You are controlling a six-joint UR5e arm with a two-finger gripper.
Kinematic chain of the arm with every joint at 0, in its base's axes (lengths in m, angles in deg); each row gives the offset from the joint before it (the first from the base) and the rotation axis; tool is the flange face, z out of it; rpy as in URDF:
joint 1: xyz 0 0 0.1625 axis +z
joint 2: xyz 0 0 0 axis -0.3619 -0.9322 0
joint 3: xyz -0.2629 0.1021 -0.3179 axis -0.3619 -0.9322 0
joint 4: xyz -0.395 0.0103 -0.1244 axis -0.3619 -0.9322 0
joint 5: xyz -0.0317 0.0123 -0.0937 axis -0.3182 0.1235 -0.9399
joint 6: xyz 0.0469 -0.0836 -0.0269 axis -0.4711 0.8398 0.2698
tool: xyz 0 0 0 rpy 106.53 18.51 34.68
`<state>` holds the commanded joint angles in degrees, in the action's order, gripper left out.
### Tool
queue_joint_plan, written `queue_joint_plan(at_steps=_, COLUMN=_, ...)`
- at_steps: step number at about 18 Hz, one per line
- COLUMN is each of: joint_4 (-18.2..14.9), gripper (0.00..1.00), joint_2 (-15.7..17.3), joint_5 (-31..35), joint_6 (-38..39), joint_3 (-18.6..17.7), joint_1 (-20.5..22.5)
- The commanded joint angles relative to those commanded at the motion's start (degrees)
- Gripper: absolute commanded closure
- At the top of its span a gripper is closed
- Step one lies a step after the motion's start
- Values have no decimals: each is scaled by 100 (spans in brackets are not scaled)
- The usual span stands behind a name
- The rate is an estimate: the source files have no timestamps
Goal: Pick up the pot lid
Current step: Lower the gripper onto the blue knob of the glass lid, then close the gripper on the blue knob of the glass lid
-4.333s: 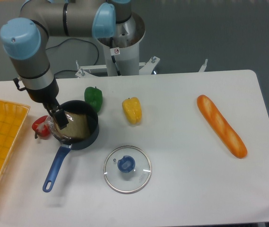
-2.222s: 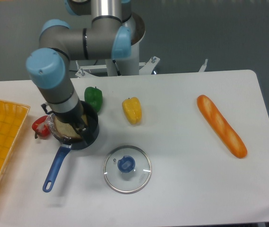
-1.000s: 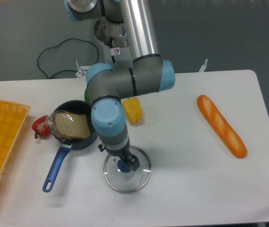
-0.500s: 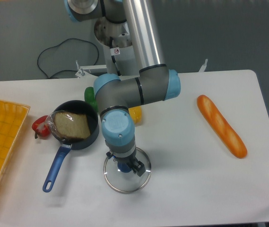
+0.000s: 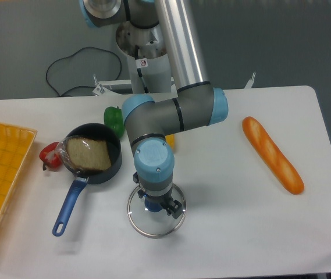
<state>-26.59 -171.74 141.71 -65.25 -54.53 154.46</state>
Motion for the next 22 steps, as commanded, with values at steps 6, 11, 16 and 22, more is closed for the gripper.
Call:
queue_joint_plan(at_steps=6, joint_4=0, gripper=0, joint_2=-44, joint_5=9, joint_6=9, joint_3=35, joint_1=-9)
queue_joint_plan(at_steps=11, joint_4=0, gripper=0, joint_2=-53, joint_5=9, joint_6=18, joint_3=35, joint_1=-17)
queue_joint_plan(at_steps=16, joint_4=0, gripper=0, joint_2=-70, joint_5=9, joint_6=18, joint_3=26, joint_1=-26)
queue_joint_plan(at_steps=22, joint_4=0, gripper=0, joint_2=-114, joint_5=9, joint_6=-9, joint_3=26, joint_1=-44)
